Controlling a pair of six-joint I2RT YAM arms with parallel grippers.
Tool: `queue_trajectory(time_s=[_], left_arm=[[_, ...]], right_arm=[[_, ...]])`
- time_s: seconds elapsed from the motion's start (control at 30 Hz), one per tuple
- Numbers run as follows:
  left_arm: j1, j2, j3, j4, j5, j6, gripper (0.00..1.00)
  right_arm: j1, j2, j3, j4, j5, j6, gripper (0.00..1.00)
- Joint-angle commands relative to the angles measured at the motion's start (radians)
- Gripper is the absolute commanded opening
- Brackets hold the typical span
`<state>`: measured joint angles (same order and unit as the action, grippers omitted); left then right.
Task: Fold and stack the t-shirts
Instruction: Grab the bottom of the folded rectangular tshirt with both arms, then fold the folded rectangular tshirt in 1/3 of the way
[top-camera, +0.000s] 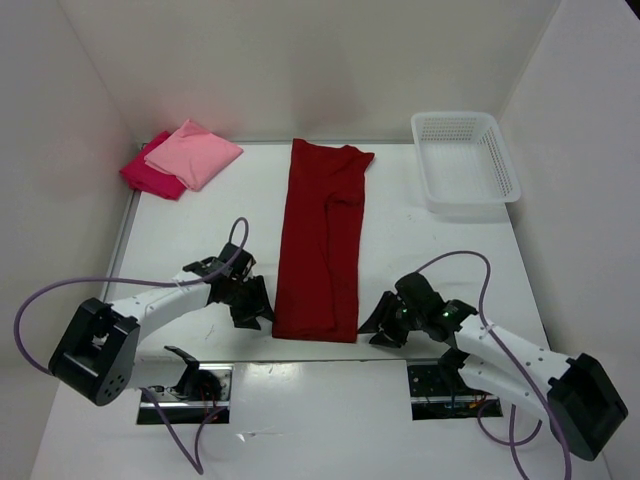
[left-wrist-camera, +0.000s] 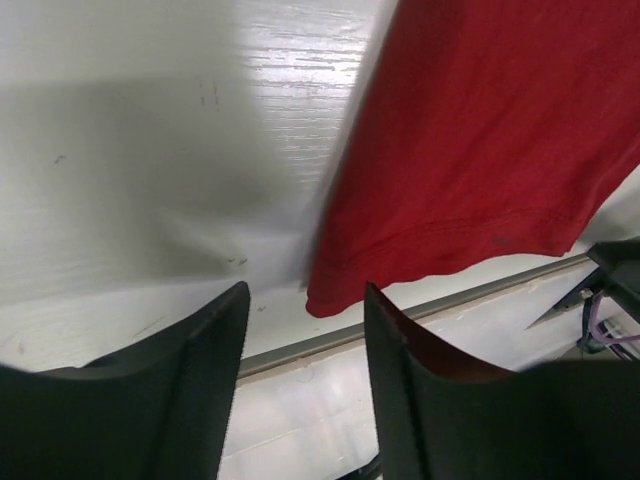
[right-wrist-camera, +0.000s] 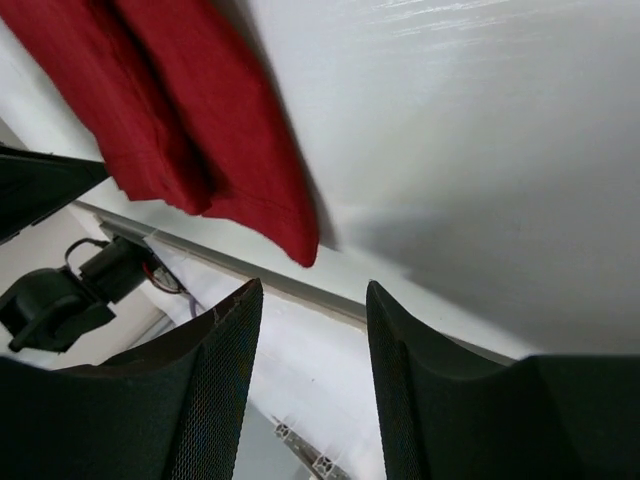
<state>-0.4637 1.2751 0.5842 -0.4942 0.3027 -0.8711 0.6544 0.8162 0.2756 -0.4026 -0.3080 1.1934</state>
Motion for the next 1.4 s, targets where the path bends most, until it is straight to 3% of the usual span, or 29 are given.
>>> queue_trajectory(time_s=[0.0,0.2,0.4,0.47,0.5,0.6,0.63,0.73,0.83,0.97,1.07,1.13,1.27,1.37], left_arm=[[-0.003,0.010,-0.018,0.068,0.045,-0.026,0.58],[-0.003,0.020,-0.041,0.138,0.096,-0.026,0.52],[-0.003,0.075,-0.052,0.161,0.156,0.030,0.48],[-0.003,0.096,-0.052,0.161,0.156,0.030,0.42],[-0.003,0.096,-0.052,0.173,0.167,0.030,0.42],[-0.003,0.096,-0.043,0.174,0.176,0.040,0.26],[-0.003,0.096,-0.043,0.174,0.185,0.050,0.15],[-0.003,0.061,-0.014,0.117,0.203,0.069,0.02],[-0.003,0.001,0.041,-0.027,0.239,0.115,0.00],[0.028,-0.023,0.037,-0.079,0.306,0.127,0.00],[0.074,-0.033,0.064,-0.089,0.306,0.139,0.00],[0.115,-0.010,0.175,-0.101,0.279,0.149,0.00],[0.191,0.088,0.337,0.009,0.268,0.121,0.00],[0.200,0.251,0.456,0.115,0.220,0.112,0.00]], right_arm=[[0.022,0.108,0.025,0.105,0.000,0.026,0.52],[0.073,0.291,0.085,0.192,0.012,-0.023,0.50],[0.082,0.353,0.096,0.222,0.021,-0.032,0.34],[0.082,0.389,0.108,0.232,0.012,-0.044,0.27],[0.082,0.390,0.117,0.241,0.012,-0.044,0.25],[0.082,0.390,0.117,0.231,0.012,-0.044,0.14],[0.082,0.365,0.117,0.220,0.021,-0.044,0.12],[0.093,0.330,0.108,0.164,0.012,-0.044,0.05],[0.154,0.218,0.108,0.094,-0.037,0.007,0.01],[0.175,0.117,0.142,-0.001,-0.037,0.044,0.00],[0.124,0.118,0.229,-0.082,-0.019,-0.029,0.00],[0.012,0.145,0.261,-0.093,-0.029,-0.127,0.00],[-0.197,0.288,0.417,-0.082,-0.063,-0.325,0.00],[-0.326,0.472,0.552,-0.044,-0.063,-0.428,0.00]])
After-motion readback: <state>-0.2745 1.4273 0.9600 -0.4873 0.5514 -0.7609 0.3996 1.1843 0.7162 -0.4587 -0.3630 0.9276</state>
